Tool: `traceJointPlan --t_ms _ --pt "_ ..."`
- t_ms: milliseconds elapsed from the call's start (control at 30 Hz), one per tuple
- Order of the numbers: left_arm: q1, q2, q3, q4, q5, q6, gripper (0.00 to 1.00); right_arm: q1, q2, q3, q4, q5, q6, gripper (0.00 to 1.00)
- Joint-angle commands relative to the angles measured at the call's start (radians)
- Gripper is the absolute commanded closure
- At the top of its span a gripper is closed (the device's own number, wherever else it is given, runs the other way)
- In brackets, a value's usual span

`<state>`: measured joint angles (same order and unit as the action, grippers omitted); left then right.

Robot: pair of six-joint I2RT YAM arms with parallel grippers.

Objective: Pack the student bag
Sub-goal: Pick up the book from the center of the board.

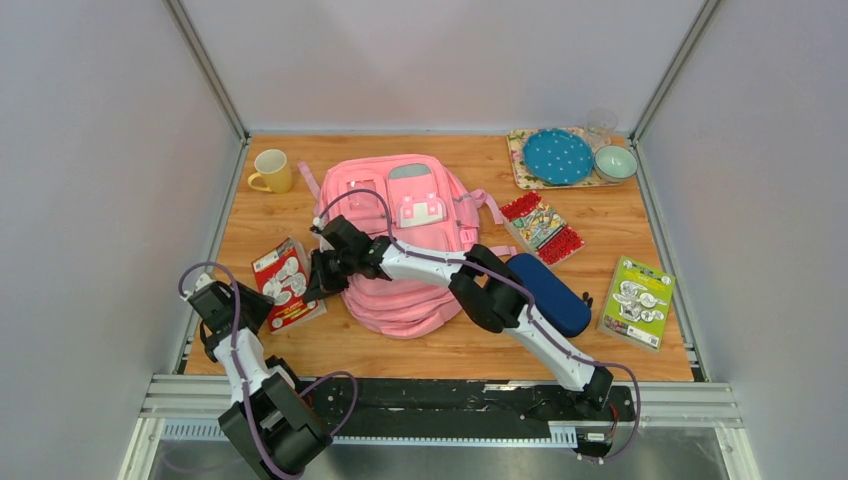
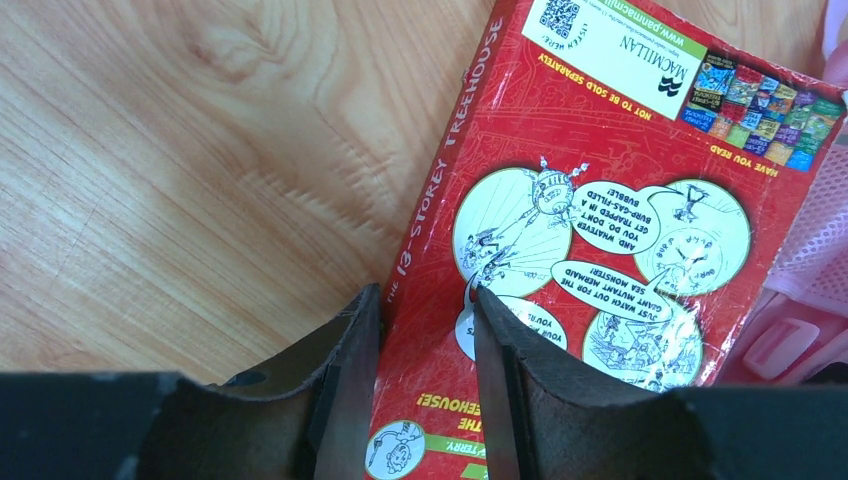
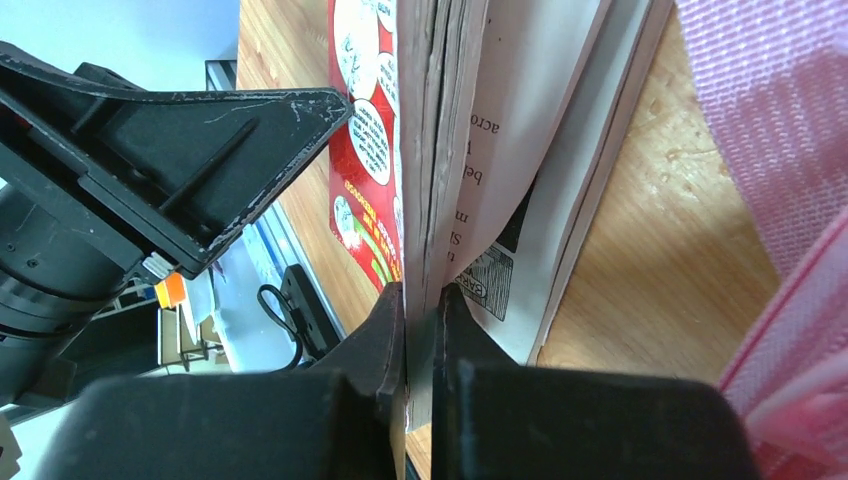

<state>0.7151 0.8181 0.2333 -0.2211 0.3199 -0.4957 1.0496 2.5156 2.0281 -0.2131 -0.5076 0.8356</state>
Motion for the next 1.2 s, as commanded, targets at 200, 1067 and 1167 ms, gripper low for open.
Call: traceJointPlan --t_ms 200,1067,1167 --pt "-0.013 -0.103 0.098 -0.205 0.028 -0.030 0.32 0.026 -0.121 -0.040 0.066 0.005 -0.030 1.00" --pt "-0.177 -0.019 0.982 -0.617 -0.038 0.013 0.19 -0.057 -0.774 -0.520 0.165 0.153 -0.167 1.00" --pt "-0.201 -0.020 0.939 -0.517 0.135 0.014 0.18 -0.086 -0.924 -0.610 0.167 0.202 -0.176 1.00"
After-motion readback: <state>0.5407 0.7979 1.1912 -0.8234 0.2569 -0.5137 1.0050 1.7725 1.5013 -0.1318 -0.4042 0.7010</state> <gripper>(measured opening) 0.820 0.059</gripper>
